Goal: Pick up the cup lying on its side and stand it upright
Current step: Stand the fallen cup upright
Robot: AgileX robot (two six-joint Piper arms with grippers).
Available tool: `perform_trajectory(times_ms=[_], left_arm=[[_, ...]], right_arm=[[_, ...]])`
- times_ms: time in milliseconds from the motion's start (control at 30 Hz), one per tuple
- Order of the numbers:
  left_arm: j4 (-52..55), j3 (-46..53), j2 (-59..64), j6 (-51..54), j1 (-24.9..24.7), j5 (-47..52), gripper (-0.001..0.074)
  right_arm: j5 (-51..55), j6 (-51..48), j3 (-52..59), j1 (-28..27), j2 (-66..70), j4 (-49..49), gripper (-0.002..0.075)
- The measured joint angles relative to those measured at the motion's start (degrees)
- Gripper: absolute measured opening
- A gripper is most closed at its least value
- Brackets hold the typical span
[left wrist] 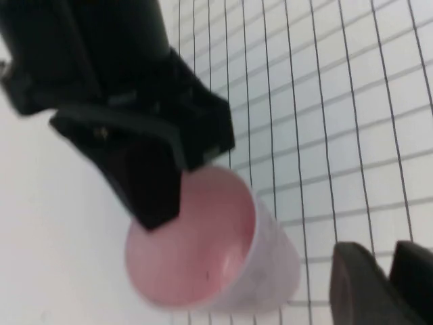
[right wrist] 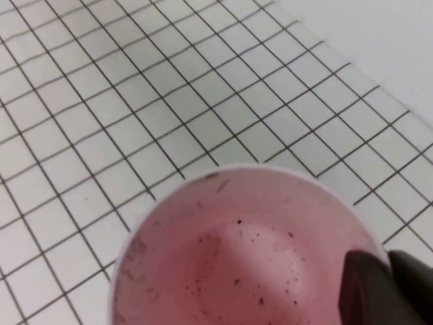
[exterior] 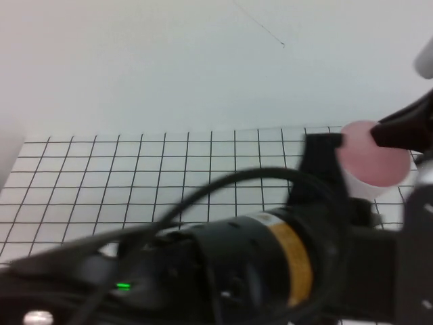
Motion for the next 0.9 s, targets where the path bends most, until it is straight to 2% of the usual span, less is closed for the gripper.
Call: perform_trajectory(times_ms=[133,367,700,900], left_arm=[[-0.3,0.1,-4.2,-10.7,0.0,6.5,0.0001],[-3.2,1.7,-12.4,-21.6,0.0,18.3,0.0001],[-4.2,17.0,-22.9,-45.4,0.0,13.5,0.0001],[-5.0,24.3,-24.9,-51.6,0.0,8.0,0.0001]], right_arm=[[-2.2,-0.1,-1.9,0.0,8.1,-1.1,0.0023],[-10.5,-0.5,-2.1,0.9,22.1,-1.2,0.0022],[-17.0,-0.6,-2.1,5.2,31.6,-2.3,0.0022],[-18.3,-0.7,-2.2,5.2,33.0,-4.8,0.0022]])
